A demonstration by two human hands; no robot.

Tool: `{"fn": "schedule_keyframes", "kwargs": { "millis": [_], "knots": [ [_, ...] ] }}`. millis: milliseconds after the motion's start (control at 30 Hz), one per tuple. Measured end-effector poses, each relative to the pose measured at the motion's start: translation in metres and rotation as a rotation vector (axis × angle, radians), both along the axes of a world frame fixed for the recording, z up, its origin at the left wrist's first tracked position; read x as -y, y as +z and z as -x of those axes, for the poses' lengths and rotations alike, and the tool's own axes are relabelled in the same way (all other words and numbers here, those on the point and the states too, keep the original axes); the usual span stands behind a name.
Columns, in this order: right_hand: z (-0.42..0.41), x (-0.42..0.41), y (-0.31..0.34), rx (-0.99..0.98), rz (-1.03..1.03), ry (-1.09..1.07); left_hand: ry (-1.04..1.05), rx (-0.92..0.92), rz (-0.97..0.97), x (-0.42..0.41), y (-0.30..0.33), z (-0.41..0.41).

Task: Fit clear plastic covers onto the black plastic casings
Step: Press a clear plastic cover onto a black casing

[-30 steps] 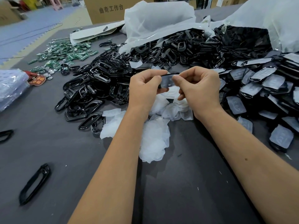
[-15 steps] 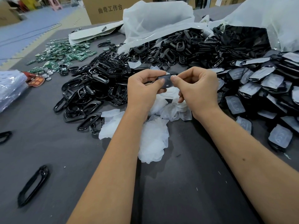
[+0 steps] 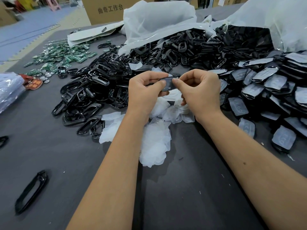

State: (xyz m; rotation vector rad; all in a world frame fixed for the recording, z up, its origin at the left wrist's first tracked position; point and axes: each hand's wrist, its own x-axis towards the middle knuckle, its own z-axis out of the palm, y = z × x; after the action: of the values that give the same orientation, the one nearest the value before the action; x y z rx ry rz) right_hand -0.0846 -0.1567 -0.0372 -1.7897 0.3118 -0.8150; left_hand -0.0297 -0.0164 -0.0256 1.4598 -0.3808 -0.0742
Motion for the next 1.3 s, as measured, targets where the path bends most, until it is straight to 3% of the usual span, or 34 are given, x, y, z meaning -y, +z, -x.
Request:
{"fn": "schedule_keyframes", "kwargs": {
  "millis": [167,433,767,1300],
  "knots": [
    [-0.001,0.001,-0.002,0.005,0.004,0.008,0.007,0.009,0.002,0.0,0.0,0.002],
    [-0.001,0.003,0.002,0.027,-0.364,0.267,-0.021,-0.034,0.088,-0.001,0.001,0.001],
    [0.002,0.0,0.009,0.028,-0.48,0.341,-0.11,-0.049,0.174,-0.002,0.005,0.003],
    [-0.001,-0.003,0.003,0.037,-0.277,0.271,0.008,-0.013,0.051,-0.001,0.001,0.003]
  ]
}}
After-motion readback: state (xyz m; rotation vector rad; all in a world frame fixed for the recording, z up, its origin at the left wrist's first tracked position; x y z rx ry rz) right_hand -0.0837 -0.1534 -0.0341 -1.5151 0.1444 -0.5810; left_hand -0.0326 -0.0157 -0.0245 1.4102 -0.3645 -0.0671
